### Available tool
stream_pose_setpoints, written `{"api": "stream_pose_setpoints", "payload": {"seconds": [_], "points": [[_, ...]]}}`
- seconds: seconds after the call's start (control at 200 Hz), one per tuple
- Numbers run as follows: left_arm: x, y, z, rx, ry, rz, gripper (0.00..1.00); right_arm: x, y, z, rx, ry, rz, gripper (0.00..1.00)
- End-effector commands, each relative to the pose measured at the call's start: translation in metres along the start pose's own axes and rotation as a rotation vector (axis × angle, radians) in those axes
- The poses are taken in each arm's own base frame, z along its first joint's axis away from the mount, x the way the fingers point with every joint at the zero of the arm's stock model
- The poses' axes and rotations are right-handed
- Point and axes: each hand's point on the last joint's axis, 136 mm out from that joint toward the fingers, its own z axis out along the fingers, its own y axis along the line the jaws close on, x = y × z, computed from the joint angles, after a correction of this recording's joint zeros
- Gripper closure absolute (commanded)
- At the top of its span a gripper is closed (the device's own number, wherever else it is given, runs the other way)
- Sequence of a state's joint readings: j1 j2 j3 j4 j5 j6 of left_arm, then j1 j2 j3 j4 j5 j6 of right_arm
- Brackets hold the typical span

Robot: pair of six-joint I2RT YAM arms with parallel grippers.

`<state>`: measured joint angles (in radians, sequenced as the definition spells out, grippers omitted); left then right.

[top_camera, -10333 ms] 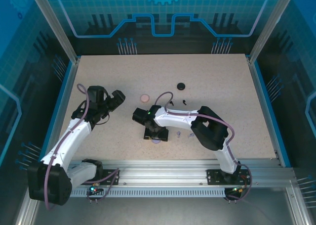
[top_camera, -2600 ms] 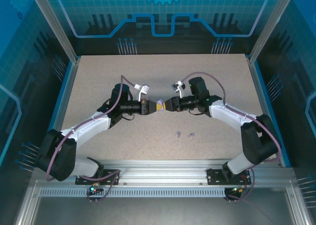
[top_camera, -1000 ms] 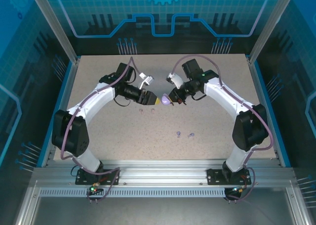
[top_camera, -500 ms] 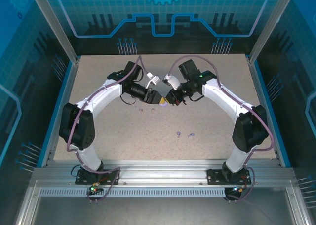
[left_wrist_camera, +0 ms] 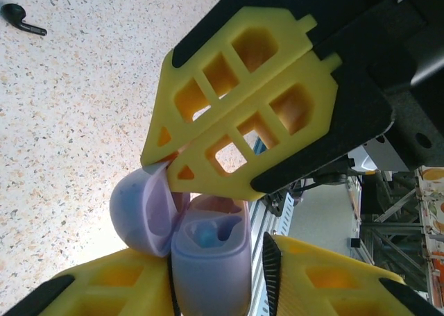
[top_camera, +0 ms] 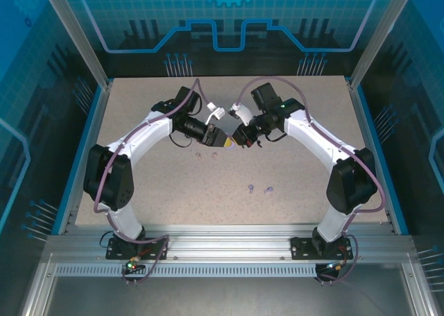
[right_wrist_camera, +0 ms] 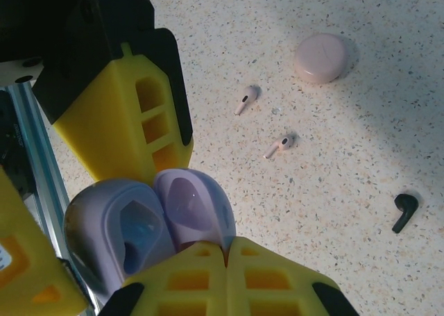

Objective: Insert the wireless bluetooth earbuds into the charging case

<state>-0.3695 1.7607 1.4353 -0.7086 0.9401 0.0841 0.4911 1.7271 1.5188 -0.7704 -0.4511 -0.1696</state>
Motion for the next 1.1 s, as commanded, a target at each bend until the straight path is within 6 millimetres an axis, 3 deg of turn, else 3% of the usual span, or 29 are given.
{"api": "stream_pose_setpoints", "payload": {"seconds": [0.0,0.185,0.31,0.39,0.465,0.515,0.725,0.825,1.096], "points": [[0.003,-0.008,0.003,0.057,0.002,0.006,0.66,-0.012,0.014,-0.008,-0.021,-0.028,-0.025,1.0],[0.002,-0.007,0.004,0.064,-0.004,0.002,0.74,-0.012,0.014,-0.007,-0.022,-0.028,-0.026,1.0],[0.001,-0.006,0.006,0.067,-0.012,0.001,0.86,-0.012,0.015,-0.007,-0.021,-0.03,-0.022,1.0],[0.001,-0.006,0.006,0.066,-0.023,0.005,1.0,-0.014,0.011,-0.008,-0.004,-0.037,-0.012,1.0],[0.001,-0.005,0.006,0.057,-0.04,0.01,1.0,-0.016,0.002,-0.012,0.033,-0.05,0.026,1.0],[0.001,-0.004,0.005,0.044,-0.055,0.019,1.0,-0.018,-0.007,-0.017,0.064,-0.064,0.069,0.86],[0.002,0.005,-0.011,-0.068,-0.172,0.052,1.0,-0.018,-0.022,-0.061,0.085,-0.179,0.262,0.54],[0.0,0.008,-0.023,-0.138,-0.263,0.077,1.0,0.0,-0.025,-0.067,0.093,-0.183,0.374,0.42],[-0.016,0.003,-0.062,-0.337,-0.575,0.188,1.0,0.08,-0.023,-0.026,0.261,0.01,0.684,0.4]]}}
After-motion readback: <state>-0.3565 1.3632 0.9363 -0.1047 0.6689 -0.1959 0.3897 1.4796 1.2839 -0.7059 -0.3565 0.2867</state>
